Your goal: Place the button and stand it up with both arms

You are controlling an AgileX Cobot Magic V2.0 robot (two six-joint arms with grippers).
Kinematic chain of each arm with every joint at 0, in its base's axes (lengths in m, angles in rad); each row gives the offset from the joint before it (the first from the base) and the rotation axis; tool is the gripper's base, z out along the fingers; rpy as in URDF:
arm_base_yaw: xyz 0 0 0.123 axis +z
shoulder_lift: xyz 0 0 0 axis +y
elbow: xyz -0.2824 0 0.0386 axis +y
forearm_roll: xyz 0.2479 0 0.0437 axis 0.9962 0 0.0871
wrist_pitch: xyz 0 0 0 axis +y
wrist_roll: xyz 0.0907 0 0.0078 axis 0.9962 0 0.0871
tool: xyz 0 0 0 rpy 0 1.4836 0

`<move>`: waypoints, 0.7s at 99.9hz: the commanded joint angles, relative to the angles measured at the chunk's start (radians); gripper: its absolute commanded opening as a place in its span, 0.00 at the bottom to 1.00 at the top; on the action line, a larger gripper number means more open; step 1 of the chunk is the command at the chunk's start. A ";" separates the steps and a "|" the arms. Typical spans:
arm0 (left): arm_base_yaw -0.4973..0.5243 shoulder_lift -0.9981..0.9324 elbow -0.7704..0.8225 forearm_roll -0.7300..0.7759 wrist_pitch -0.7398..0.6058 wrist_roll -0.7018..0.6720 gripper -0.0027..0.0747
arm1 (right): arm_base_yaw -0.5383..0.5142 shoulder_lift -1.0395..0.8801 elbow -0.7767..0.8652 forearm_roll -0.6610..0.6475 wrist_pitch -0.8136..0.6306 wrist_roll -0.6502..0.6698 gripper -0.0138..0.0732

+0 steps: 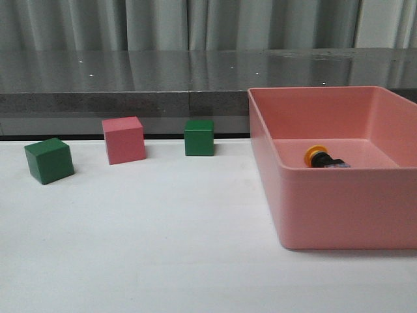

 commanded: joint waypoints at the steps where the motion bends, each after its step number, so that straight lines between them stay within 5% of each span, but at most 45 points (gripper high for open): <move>1: 0.002 -0.029 0.045 -0.009 -0.077 0.001 0.01 | -0.004 -0.019 -0.011 0.004 -0.085 0.001 0.08; 30: 0.002 -0.029 0.045 -0.009 -0.077 0.001 0.01 | -0.004 -0.019 -0.031 0.004 -0.171 0.001 0.08; 70: 0.002 -0.029 0.045 -0.009 -0.077 0.001 0.01 | 0.000 0.287 -0.514 0.015 0.259 0.001 0.08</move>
